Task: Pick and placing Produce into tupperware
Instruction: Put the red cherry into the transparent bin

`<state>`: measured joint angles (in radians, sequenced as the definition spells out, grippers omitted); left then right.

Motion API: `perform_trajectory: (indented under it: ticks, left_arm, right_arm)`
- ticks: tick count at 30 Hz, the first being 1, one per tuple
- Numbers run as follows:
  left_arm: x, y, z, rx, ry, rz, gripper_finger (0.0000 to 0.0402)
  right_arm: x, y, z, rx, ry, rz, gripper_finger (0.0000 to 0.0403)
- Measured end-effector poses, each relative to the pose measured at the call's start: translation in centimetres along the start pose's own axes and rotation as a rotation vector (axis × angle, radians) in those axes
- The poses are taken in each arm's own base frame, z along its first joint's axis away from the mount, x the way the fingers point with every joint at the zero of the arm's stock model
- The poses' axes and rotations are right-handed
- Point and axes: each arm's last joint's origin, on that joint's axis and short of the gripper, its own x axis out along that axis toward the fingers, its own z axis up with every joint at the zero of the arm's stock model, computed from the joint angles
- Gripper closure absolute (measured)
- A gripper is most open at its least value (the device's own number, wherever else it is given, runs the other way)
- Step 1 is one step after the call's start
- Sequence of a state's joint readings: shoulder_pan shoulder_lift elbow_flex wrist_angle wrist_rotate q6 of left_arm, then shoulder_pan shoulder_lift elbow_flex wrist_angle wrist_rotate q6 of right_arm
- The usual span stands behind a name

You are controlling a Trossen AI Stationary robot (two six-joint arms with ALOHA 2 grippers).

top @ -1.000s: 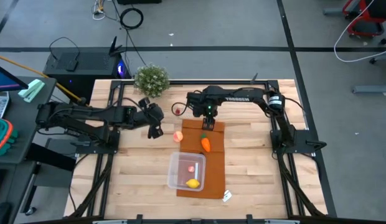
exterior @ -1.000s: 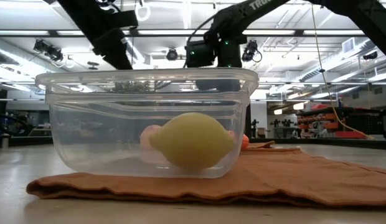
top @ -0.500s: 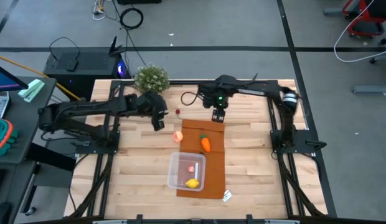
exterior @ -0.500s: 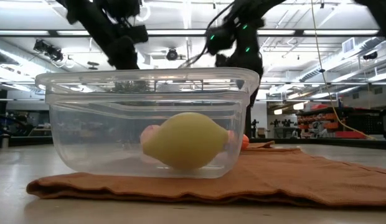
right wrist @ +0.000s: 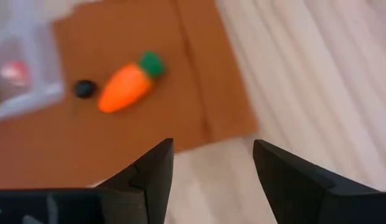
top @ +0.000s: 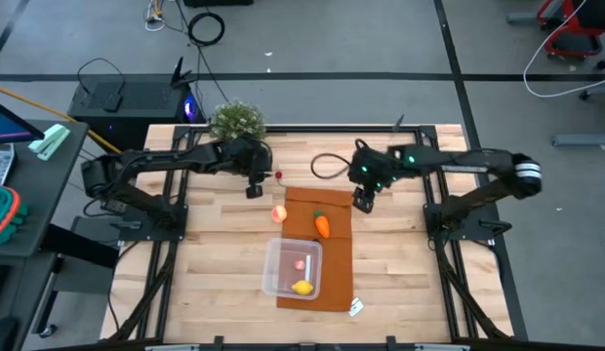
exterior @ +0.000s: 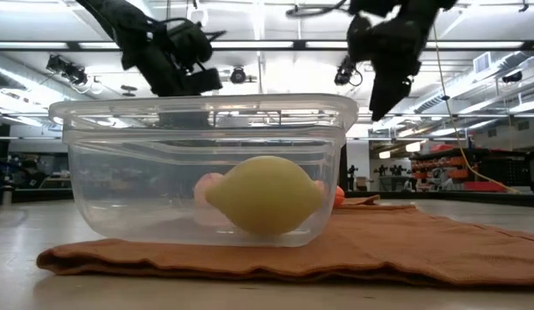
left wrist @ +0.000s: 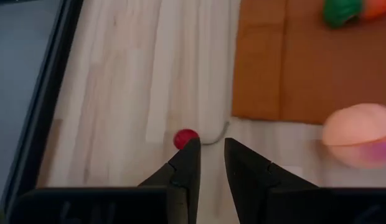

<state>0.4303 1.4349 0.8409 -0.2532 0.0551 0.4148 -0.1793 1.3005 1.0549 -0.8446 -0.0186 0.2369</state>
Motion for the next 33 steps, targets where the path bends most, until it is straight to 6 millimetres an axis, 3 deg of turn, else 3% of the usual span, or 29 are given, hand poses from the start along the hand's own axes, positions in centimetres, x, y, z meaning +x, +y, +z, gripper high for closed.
perform_trajectory:
  ticks: [6, 17, 20, 27, 33]
  left_arm:
    - [1.7, 0.9, 0.4, 0.032, 0.093, -0.023, 0.0322]
    - [2.5, 2.8, 6.8, 0.203, 0.246, -0.043, 0.032]
    - [3.2, 2.8, 6.9, 0.288, 0.305, -0.094, 0.0316]
    - [6.0, 1.2, 5.0, 0.716, 0.442, -0.286, 0.0298]
    - [6.6, 0.5, 5.5, 0.899, 0.507, -0.188, 0.0281]
  right_arm:
    - [0.3, 2.2, -1.2, -0.039, -0.105, 0.085, 0.0213]
    - [0.9, 3.6, -1.6, -0.089, -0.102, 0.096, 0.0213]
    - [0.9, 3.8, -1.7, -0.097, -0.1, 0.101, 0.0213]
    - [0.9, 4.2, -1.9, -0.11, -0.097, 0.108, 0.0213]
    - [0.9, 4.3, -1.9, -0.113, -0.097, 0.109, 0.0213]
